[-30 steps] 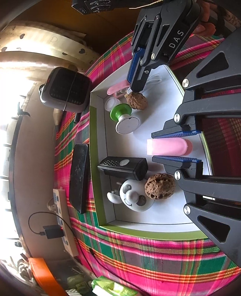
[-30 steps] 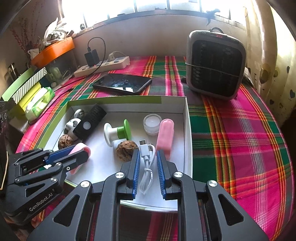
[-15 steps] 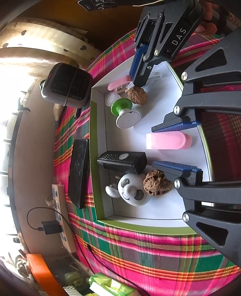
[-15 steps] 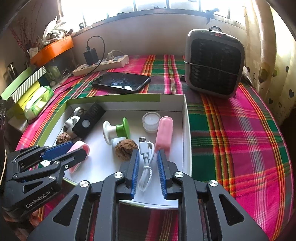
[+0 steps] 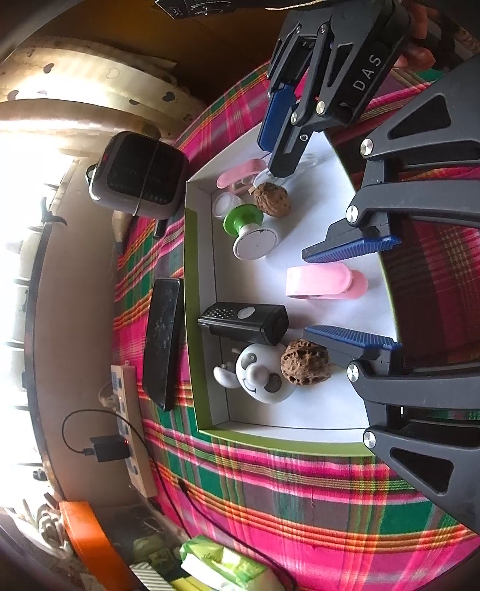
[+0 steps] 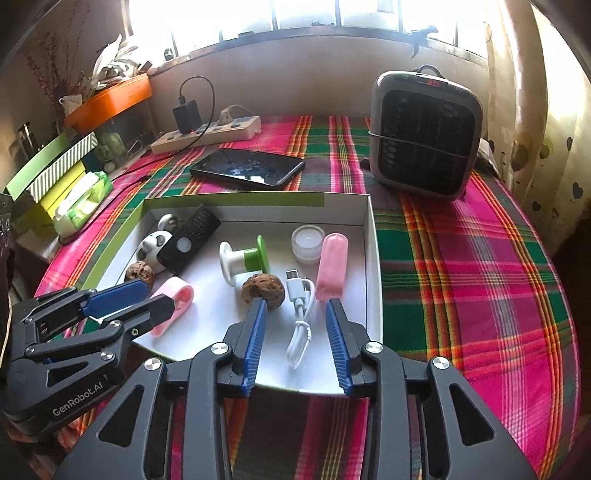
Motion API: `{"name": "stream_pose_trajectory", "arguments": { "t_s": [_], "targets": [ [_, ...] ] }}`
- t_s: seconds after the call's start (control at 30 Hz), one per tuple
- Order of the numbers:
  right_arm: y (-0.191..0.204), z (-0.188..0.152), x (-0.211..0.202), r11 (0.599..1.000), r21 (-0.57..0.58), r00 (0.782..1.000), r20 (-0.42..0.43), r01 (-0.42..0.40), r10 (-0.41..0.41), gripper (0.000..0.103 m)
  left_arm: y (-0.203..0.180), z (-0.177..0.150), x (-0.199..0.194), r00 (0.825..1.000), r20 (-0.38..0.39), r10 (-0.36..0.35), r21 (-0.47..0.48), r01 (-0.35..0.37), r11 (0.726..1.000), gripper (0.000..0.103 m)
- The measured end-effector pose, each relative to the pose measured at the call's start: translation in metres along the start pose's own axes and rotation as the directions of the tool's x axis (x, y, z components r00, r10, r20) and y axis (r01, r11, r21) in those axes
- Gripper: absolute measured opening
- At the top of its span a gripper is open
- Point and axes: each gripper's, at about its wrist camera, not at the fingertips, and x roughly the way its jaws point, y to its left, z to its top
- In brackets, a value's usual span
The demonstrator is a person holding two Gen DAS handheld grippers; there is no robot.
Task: Organize objects
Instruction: 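Withdraw both tools up and away from the green box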
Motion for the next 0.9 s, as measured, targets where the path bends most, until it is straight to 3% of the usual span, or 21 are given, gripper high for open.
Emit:
{"name": "stream_pose_trajectory", "arguments": {
  "t_s": [0.5, 0.57, 0.73, 0.9],
  "targets": [
    [0.015, -0.015, -0.031, 1.000, -0.011, 0.999, 0.050, 0.004, -0.004, 0.043, -0.006, -0.012, -0.038, 0.996, 0.055, 0.071, 0.000, -0.071, 0.997, 0.034],
    [0.017, -0.019, -0.035, 1.000, -0.012, 0.998, 0.059, 0.004, -0.004, 0.049, -0.006, -0.017, -0.043, 0.995, 0.059, 0.079, -0.009, -0.079, 0.997, 0.034],
    [0.021, -0.032, -0.038, 1.000, -0.018, 0.999, 0.041, 0.000, 0.001, 0.051, -0.008, -0.029, -0.049, 0.988, 0.059, 0.141, -0.006, -0.141, 0.990, 0.034],
    [0.021, -0.044, -0.035, 1.000, -0.006, 1.000, 0.015, 0.007, -0.007, 0.051, -0.007, -0.041, -0.050, 0.987, 0.039, 0.156, -0.016, -0.155, 0.988, 0.034]
  ]
}}
